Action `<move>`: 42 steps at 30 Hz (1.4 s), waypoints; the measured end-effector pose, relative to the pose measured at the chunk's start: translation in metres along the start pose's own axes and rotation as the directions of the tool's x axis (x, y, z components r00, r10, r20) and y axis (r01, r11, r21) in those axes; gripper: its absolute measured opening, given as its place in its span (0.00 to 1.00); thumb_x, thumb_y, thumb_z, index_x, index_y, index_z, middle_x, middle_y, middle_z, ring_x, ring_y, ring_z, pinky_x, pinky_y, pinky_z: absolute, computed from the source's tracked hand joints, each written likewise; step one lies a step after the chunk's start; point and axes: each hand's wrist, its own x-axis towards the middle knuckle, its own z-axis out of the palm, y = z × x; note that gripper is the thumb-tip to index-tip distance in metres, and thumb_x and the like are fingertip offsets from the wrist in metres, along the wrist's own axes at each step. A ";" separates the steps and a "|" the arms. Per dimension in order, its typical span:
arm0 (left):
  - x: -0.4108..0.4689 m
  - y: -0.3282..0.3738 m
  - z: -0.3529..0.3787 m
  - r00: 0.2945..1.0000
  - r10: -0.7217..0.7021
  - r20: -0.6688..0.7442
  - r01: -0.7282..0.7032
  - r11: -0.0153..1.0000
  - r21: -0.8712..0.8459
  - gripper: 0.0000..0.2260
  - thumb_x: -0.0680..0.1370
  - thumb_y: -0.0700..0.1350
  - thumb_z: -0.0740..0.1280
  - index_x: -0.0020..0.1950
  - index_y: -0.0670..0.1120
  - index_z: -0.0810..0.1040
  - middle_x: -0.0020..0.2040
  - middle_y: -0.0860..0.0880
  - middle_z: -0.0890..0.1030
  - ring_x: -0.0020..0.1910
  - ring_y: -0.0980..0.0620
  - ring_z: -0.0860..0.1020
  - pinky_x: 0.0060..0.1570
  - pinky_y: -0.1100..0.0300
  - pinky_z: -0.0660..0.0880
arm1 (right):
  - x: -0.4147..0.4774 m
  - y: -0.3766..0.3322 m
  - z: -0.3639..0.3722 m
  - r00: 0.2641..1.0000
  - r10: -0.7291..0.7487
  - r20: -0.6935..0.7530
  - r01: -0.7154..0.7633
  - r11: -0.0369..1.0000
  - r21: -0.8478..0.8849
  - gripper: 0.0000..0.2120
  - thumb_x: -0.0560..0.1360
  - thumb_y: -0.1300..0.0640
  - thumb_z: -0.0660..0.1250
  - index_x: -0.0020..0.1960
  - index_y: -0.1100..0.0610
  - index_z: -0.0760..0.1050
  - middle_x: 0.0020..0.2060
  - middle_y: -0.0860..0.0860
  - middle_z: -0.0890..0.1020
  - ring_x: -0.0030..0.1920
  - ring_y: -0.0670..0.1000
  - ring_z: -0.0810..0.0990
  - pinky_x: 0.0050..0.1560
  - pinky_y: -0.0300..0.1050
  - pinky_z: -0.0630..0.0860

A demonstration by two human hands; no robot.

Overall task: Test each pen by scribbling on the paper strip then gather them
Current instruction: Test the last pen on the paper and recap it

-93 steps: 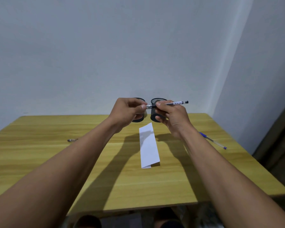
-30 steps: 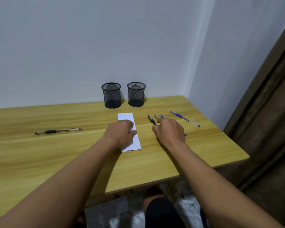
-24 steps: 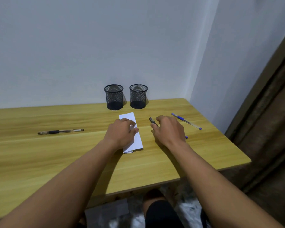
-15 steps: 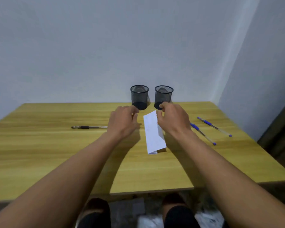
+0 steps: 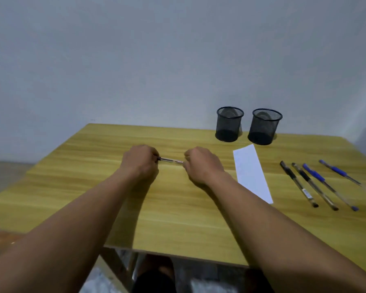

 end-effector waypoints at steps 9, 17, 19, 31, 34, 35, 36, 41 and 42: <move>-0.001 -0.002 -0.013 0.990 0.087 -0.108 -0.126 0.896 -0.426 0.05 0.77 0.44 0.72 0.50 0.48 0.86 0.42 0.50 0.84 0.43 0.51 0.79 0.37 0.65 0.70 | -0.003 0.006 -0.009 0.975 0.154 -0.157 -0.078 0.909 0.410 0.07 0.79 0.58 0.63 0.48 0.54 0.80 0.42 0.50 0.83 0.42 0.53 0.80 0.40 0.48 0.77; -0.012 0.051 -0.036 0.999 0.031 -0.037 -0.048 0.527 -0.848 0.05 0.71 0.42 0.78 0.46 0.46 0.88 0.42 0.49 0.87 0.41 0.56 0.82 0.40 0.63 0.78 | -0.023 0.018 -0.056 0.943 0.303 0.134 -0.150 0.027 0.988 0.01 0.75 0.64 0.74 0.46 0.59 0.83 0.35 0.51 0.82 0.37 0.47 0.81 0.37 0.41 0.81; -0.013 0.068 -0.040 0.997 0.073 -0.026 -0.059 0.487 -0.871 0.06 0.70 0.42 0.78 0.47 0.46 0.88 0.42 0.49 0.87 0.43 0.55 0.83 0.42 0.63 0.78 | -0.030 0.018 -0.063 0.954 0.266 0.134 -0.141 0.007 0.990 0.02 0.77 0.62 0.73 0.49 0.60 0.83 0.37 0.53 0.82 0.38 0.47 0.82 0.39 0.41 0.82; -0.017 0.117 -0.058 0.982 0.157 -0.107 -0.171 0.489 -0.855 0.10 0.69 0.37 0.79 0.45 0.49 0.87 0.42 0.46 0.87 0.43 0.52 0.83 0.57 0.50 0.79 | -0.044 0.043 -0.090 0.956 0.289 0.046 -0.026 -0.073 0.997 0.03 0.77 0.63 0.73 0.49 0.63 0.82 0.37 0.56 0.84 0.36 0.48 0.85 0.40 0.38 0.83; -0.020 0.124 -0.060 0.980 0.170 -0.107 -0.180 0.510 -0.841 0.10 0.69 0.38 0.79 0.49 0.47 0.87 0.41 0.47 0.87 0.41 0.55 0.84 0.51 0.57 0.79 | -0.046 0.048 -0.093 0.955 0.294 0.046 -0.022 -0.086 0.996 0.04 0.77 0.64 0.72 0.49 0.65 0.82 0.38 0.57 0.85 0.36 0.48 0.85 0.40 0.36 0.83; -0.022 0.127 -0.060 0.978 0.176 -0.111 -0.188 0.519 -0.834 0.11 0.69 0.38 0.79 0.50 0.47 0.87 0.41 0.47 0.87 0.40 0.56 0.84 0.47 0.59 0.78 | -0.046 0.050 -0.094 0.948 0.314 0.043 -0.014 -0.094 0.995 0.04 0.77 0.64 0.72 0.48 0.65 0.82 0.37 0.58 0.84 0.35 0.47 0.85 0.39 0.36 0.83; -0.023 0.129 -0.060 0.975 0.184 -0.128 -0.208 0.532 -0.821 0.12 0.69 0.38 0.79 0.50 0.47 0.87 0.40 0.48 0.87 0.39 0.58 0.84 0.44 0.62 0.76 | -0.046 0.052 -0.094 0.941 0.337 0.042 -0.006 -0.106 0.994 0.04 0.77 0.64 0.72 0.47 0.65 0.82 0.36 0.58 0.84 0.34 0.47 0.84 0.38 0.36 0.82; -0.022 0.139 -0.059 0.944 0.216 -0.249 -0.329 0.606 -0.724 0.10 0.71 0.37 0.78 0.51 0.45 0.87 0.39 0.53 0.85 0.36 0.66 0.81 0.38 0.75 0.72 | -0.048 0.056 -0.095 0.946 0.323 0.038 0.004 -0.129 0.992 0.04 0.77 0.62 0.73 0.47 0.64 0.82 0.35 0.56 0.83 0.34 0.47 0.83 0.39 0.36 0.82; -0.022 0.140 -0.059 0.941 0.224 -0.254 -0.339 0.615 -0.712 0.09 0.72 0.38 0.77 0.51 0.45 0.87 0.39 0.53 0.85 0.36 0.65 0.82 0.37 0.75 0.71 | -0.048 0.056 -0.096 0.946 0.322 0.036 0.006 -0.129 0.992 0.04 0.77 0.63 0.73 0.47 0.64 0.82 0.35 0.56 0.83 0.34 0.47 0.83 0.39 0.36 0.82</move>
